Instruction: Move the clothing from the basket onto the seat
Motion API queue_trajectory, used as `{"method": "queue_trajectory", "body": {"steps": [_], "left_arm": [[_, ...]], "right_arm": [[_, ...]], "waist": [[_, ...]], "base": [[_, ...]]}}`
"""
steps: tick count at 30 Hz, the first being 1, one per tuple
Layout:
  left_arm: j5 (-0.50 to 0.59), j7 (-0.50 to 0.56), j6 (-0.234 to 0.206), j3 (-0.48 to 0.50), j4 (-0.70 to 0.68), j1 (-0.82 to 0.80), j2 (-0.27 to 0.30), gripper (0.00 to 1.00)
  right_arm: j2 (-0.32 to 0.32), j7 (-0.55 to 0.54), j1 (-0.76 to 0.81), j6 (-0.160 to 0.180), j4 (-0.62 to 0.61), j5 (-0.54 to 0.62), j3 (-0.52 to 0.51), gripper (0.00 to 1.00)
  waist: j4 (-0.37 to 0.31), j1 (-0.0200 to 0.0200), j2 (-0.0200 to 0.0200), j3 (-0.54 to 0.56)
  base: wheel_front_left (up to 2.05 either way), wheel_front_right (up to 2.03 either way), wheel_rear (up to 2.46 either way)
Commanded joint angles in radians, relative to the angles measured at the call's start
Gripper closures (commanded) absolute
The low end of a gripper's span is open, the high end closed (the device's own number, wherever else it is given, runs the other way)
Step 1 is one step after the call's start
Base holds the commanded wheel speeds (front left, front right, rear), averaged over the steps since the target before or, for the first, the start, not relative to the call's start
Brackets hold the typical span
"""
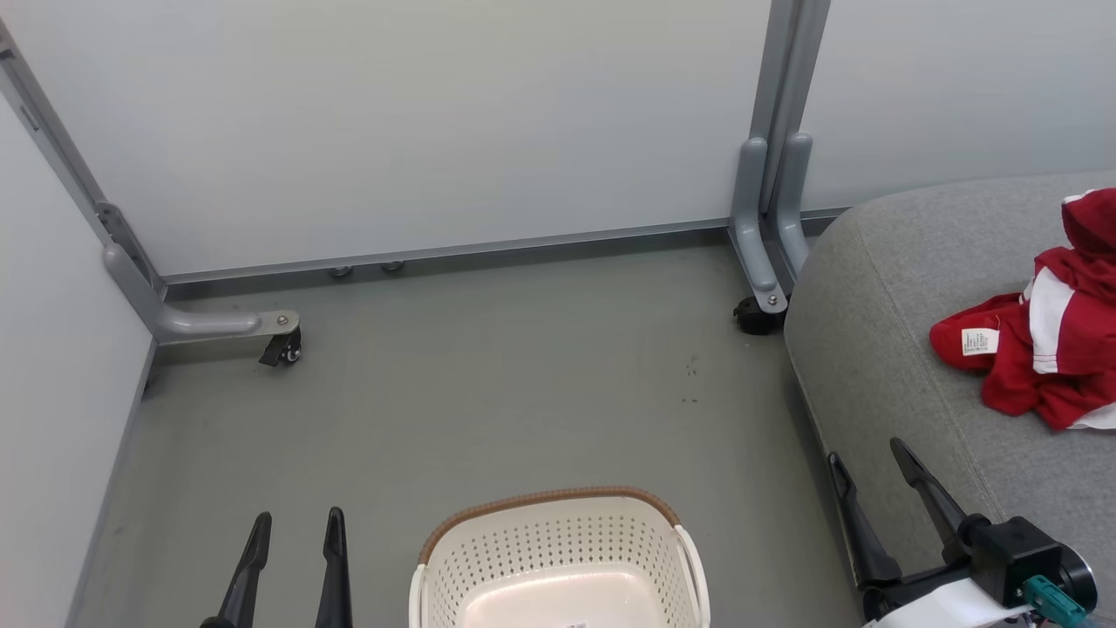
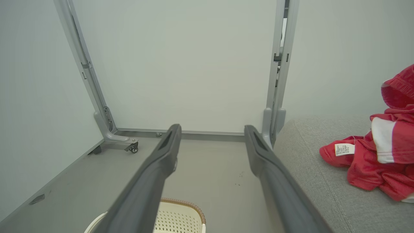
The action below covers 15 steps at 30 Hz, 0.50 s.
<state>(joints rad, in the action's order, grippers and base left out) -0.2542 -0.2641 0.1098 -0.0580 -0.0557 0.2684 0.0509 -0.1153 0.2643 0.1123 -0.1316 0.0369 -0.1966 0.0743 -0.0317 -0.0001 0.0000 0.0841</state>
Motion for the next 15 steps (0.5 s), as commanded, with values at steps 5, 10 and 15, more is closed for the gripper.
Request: {"method": "queue_trajectory", "body": {"steps": [5, 10, 15], "left_arm": [[0.004, 0.000, 0.003, 0.001, 0.021, 0.014, 0.000, 0.00], [0.008, 0.000, 0.002, -0.002, 0.028, 0.003, 0.000, 1.00], [-0.034, 0.007, 0.001, -0.006, 0.058, -0.004, 0.000, 1.00]], "right_arm": [[0.000, 0.000, 0.020, 0.002, -0.004, 0.003, -0.010, 0.00], [0.004, 0.000, 0.009, 0.000, 0.005, 0.000, -0.008, 1.00], [0.013, -0.008, 0.015, 0.000, 0.033, -0.043, -0.005, 1.00]], "waist": [[0.013, 0.0001, 0.0000, 0.004], [0.017, 0.0001, 0.0000, 0.004], [0.017, 0.0001, 0.0000, 0.003]], "base": [[0.00, 0.00, 0.00], [0.00, 0.00, 0.00], [0.00, 0.00, 0.00]]}}
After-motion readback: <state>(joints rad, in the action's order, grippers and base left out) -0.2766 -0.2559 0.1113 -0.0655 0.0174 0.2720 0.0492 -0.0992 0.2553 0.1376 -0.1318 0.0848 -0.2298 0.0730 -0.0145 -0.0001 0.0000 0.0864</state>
